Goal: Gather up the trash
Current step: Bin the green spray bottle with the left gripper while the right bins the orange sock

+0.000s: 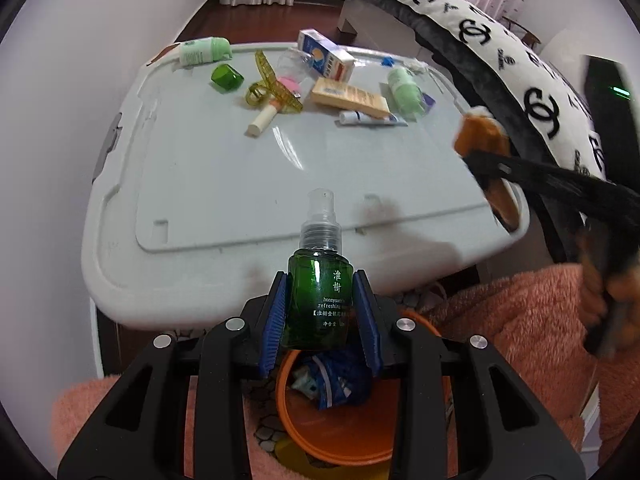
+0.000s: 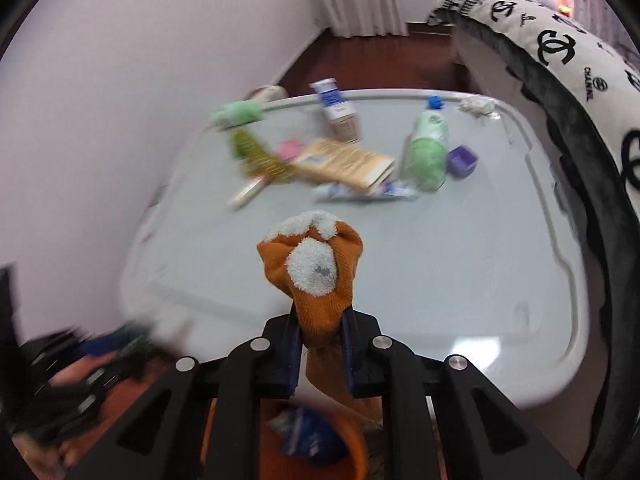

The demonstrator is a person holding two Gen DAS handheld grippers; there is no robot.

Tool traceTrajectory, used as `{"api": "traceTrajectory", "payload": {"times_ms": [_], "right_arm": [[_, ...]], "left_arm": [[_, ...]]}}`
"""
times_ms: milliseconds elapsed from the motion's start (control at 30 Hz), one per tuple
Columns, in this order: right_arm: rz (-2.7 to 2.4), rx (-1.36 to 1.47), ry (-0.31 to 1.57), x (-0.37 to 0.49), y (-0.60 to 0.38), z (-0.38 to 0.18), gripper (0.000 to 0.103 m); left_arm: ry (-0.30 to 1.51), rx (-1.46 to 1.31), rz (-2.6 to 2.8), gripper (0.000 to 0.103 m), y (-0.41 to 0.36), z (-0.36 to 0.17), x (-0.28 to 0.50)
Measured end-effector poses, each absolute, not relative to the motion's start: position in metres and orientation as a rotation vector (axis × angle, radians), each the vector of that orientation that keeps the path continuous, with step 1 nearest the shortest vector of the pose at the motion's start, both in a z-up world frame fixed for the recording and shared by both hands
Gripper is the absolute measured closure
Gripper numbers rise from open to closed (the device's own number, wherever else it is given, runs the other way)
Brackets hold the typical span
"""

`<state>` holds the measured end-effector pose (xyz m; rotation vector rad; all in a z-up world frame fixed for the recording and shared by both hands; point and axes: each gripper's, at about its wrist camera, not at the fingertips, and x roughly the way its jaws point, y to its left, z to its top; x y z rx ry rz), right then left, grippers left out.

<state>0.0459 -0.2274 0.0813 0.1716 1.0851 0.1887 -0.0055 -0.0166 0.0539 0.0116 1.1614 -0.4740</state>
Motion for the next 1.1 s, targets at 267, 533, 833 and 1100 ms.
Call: {"api": "traceTrajectory", "payload": {"times_ms": [267, 533, 833, 1100], "right_arm": [[0.262, 0.187, 1.256, -0.041, -0.199, 0.046, 0.086], [0.189, 0.167, 1.408, -0.060, -0.189, -0.006, 0.033], [0.156, 0.207, 1.329, -0.050, -0.206, 0.016, 0.023], [0.175, 0.091, 1.148, 0.001, -0.198, 0.037, 0.017]], "left_arm": [[1.367, 0.108, -0.561, 0.070, -0.034, 0.005, -0.048], [1.595, 0.204, -0.524, 0.028, -0.046, -0.056, -0.063], [1.598, 0.142, -0.508, 0.028, -0.035, -0.054, -0.056], [1.432, 0.122, -0.424, 0.028, -0.025, -0.022, -0.031]]}}
